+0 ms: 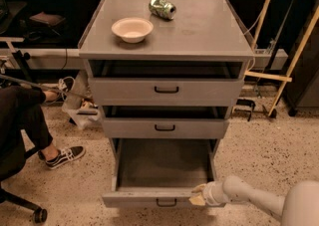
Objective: Open bottom drawer
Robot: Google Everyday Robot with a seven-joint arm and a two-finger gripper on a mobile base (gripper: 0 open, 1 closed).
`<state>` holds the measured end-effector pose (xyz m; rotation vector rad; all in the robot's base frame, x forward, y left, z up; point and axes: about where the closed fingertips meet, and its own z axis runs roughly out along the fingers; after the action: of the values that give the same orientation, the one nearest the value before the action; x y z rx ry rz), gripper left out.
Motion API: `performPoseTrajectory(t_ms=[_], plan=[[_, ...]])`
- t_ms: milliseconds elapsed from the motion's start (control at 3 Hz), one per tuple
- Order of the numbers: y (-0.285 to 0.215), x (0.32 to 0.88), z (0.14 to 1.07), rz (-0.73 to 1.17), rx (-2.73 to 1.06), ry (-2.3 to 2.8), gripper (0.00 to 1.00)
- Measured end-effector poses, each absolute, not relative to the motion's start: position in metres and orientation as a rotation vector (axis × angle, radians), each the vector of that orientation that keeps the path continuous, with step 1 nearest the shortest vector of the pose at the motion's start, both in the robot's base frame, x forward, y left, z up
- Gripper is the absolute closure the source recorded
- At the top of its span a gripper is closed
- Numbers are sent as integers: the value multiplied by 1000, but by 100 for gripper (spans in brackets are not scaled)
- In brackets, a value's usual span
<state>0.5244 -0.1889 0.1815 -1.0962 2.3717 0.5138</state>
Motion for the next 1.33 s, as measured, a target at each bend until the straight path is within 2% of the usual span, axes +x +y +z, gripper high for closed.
performPoseTrajectory(t_ms=[1333], plan=[[-188, 522, 181, 519, -1079, 2377, 100]])
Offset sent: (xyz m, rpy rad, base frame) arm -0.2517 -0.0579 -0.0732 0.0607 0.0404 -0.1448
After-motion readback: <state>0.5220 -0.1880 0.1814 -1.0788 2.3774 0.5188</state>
